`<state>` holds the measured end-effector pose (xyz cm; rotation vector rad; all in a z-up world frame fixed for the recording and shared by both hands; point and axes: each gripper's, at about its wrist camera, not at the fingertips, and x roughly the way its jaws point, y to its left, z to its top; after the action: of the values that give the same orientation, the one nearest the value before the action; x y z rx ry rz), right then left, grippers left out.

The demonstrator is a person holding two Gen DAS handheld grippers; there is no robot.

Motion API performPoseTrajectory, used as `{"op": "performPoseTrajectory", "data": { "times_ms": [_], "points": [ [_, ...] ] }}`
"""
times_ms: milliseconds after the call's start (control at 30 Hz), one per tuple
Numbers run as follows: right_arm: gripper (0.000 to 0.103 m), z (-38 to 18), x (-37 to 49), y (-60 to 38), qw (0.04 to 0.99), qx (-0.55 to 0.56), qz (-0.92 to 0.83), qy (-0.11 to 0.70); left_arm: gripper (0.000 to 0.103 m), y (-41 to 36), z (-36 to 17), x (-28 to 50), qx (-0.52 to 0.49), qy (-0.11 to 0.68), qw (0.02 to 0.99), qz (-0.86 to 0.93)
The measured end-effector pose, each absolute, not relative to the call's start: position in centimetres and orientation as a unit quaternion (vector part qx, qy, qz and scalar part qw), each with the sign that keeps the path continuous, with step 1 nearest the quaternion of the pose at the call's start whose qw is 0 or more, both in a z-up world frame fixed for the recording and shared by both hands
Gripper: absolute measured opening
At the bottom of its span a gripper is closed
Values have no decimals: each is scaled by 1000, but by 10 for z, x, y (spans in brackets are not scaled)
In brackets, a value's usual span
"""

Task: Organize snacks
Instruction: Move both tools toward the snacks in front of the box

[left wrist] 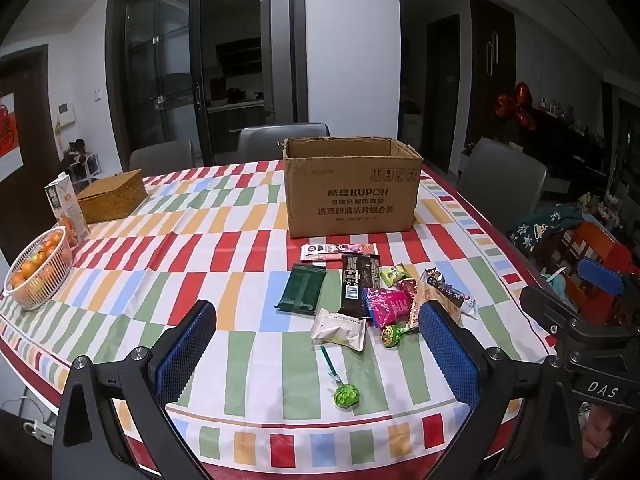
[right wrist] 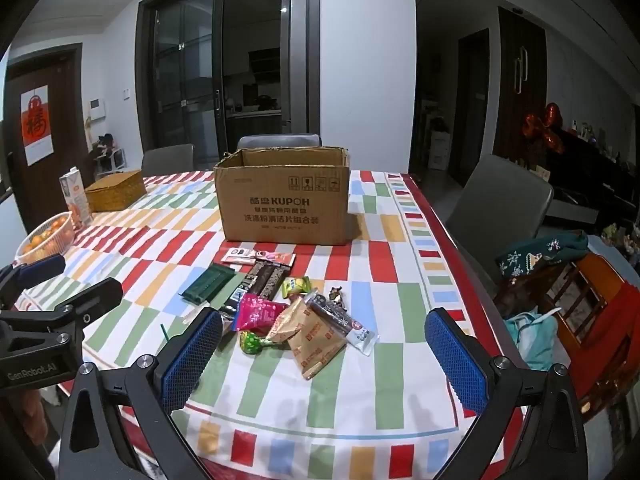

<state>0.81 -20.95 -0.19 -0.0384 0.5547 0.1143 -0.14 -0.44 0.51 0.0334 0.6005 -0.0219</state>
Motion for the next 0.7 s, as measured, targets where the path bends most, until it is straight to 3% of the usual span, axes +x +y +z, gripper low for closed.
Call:
{"op": "performPoseTrajectory", "data": {
  "times_ms": [700],
  "points": [
    [102, -10, 10, -205, 958, -18, 57, 281, 103, -14, -3, -1, 17, 302, 953, -12]
  ]
}}
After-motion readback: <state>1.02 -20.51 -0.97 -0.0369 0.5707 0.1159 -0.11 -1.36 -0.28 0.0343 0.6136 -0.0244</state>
